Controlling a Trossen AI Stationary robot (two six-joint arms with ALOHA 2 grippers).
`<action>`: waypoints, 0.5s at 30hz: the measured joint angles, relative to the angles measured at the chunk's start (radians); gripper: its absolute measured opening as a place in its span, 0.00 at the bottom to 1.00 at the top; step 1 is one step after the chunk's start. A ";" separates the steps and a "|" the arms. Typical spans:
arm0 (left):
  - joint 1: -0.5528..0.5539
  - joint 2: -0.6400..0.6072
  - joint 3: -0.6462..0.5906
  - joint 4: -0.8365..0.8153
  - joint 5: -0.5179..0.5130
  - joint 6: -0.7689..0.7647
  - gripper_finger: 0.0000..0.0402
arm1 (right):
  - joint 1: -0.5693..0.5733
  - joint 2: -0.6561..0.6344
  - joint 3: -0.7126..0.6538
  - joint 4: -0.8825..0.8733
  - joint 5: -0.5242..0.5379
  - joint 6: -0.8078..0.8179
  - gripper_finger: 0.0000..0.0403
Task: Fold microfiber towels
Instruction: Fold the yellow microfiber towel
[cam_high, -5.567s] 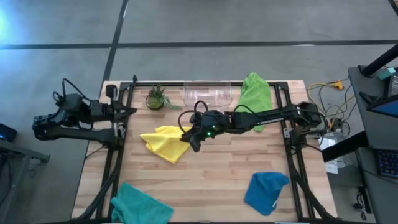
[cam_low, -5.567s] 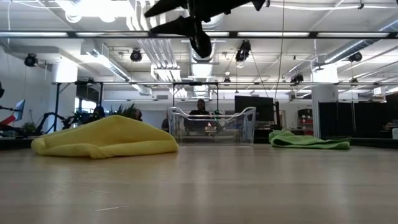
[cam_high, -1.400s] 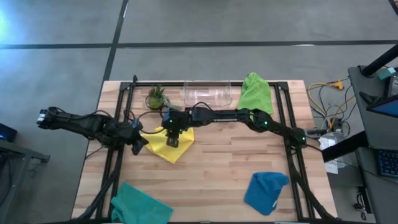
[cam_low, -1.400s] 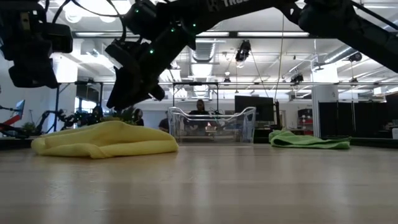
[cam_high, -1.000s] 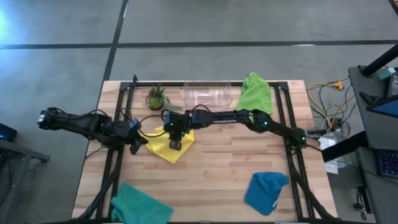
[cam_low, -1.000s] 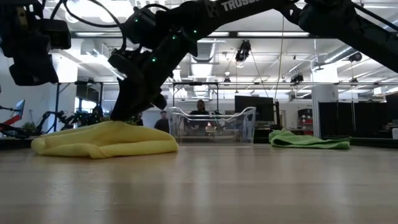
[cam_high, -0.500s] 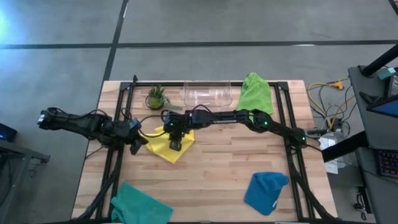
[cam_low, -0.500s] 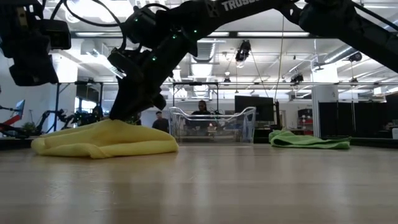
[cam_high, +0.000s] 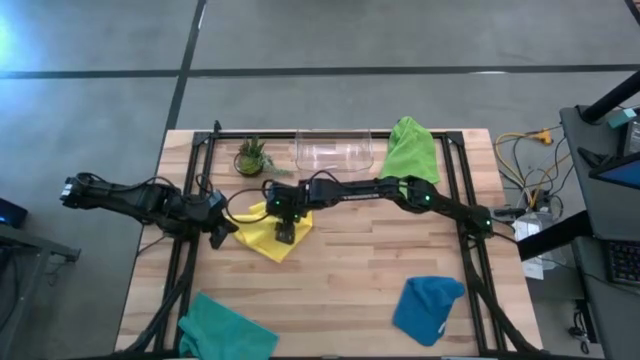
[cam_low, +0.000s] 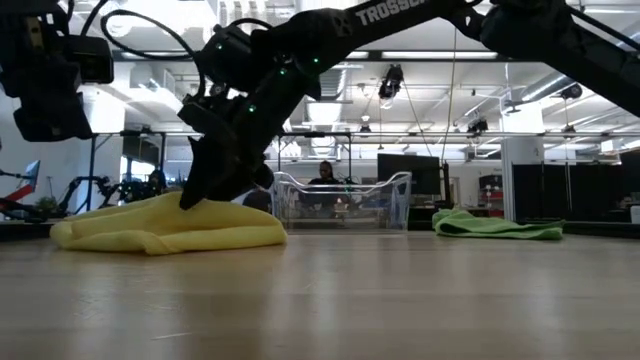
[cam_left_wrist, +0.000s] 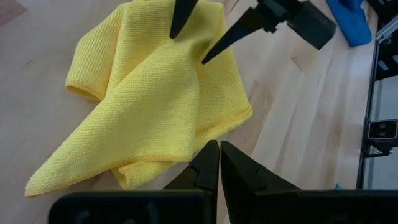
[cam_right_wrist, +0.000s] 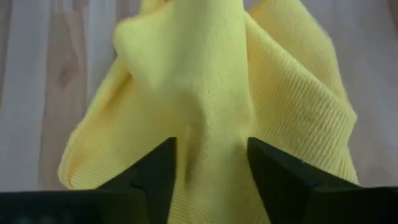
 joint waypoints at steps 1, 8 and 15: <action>0.000 0.000 0.000 0.000 0.000 0.000 0.00 | 0.000 0.000 -0.003 0.000 0.000 0.000 0.40; 0.000 -0.001 0.000 0.000 0.000 0.000 0.00 | 0.000 -0.003 -0.003 -0.001 0.000 -0.033 0.05; 0.001 0.000 0.000 0.001 0.000 -0.001 0.00 | -0.001 -0.079 0.023 -0.044 -0.004 -0.045 0.02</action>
